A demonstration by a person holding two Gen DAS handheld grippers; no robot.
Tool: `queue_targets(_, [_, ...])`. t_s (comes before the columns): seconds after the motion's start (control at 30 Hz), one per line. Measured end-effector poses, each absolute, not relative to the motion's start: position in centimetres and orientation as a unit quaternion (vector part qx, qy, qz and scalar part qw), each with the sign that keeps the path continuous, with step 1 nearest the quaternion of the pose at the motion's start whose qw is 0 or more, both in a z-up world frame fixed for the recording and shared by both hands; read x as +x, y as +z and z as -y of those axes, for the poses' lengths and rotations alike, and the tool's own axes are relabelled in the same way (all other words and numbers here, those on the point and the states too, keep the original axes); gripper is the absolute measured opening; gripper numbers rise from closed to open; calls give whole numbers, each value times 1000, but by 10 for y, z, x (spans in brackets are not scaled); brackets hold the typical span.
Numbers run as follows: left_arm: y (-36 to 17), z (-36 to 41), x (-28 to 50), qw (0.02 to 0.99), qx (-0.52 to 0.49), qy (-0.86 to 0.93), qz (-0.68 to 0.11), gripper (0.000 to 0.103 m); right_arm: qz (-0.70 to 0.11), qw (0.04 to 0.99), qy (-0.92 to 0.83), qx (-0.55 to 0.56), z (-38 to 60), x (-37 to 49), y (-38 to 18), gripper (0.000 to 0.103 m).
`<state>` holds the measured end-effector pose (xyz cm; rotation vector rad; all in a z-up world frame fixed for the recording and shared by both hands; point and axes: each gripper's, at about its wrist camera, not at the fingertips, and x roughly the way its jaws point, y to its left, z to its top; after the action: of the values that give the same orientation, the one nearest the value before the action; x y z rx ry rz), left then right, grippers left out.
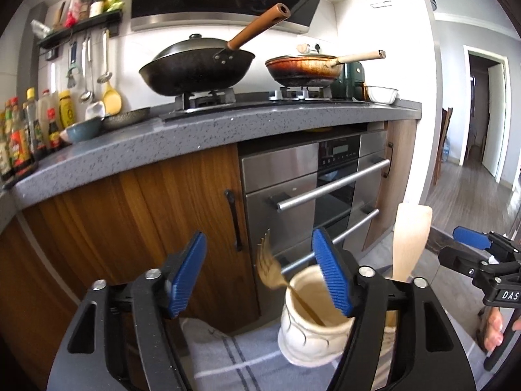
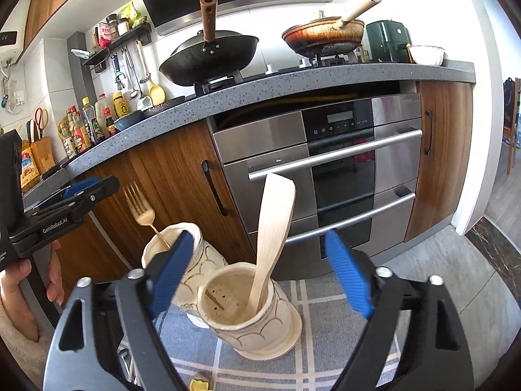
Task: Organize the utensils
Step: 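Withdraw both open tools from the vase back over the remaining utensils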
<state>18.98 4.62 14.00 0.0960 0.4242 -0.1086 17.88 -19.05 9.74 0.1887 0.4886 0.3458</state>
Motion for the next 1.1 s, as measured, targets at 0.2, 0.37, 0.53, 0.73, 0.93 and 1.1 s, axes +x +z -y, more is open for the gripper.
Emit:
queue_targets(0.2, [133,-45,168,975,52,-52,-211,79,-241,950,177,84,189,161,96,96])
queue_targets(0.37, [129,-48,148,974,39,-53,-219,89,-239,951,181,77,188,143,95,98])
queue_targets(0.53, [121,-55,123,973,41,-44,-224,90,-236,955,175,52,185,127,91,98])
queue_targets(0.73, [101,-68,94,972,21,-24,-233,93,-236,956,171,29,180,108,78,98])
queue_targets(0.93, [81,-87,74,971,8,3,-240,94,-255,951,170,35,181,98,55,98])
queue_targets(1.1, [70,-100,66,967,-9,22,-253,94,-273,947,166,40,183,94,36,98])
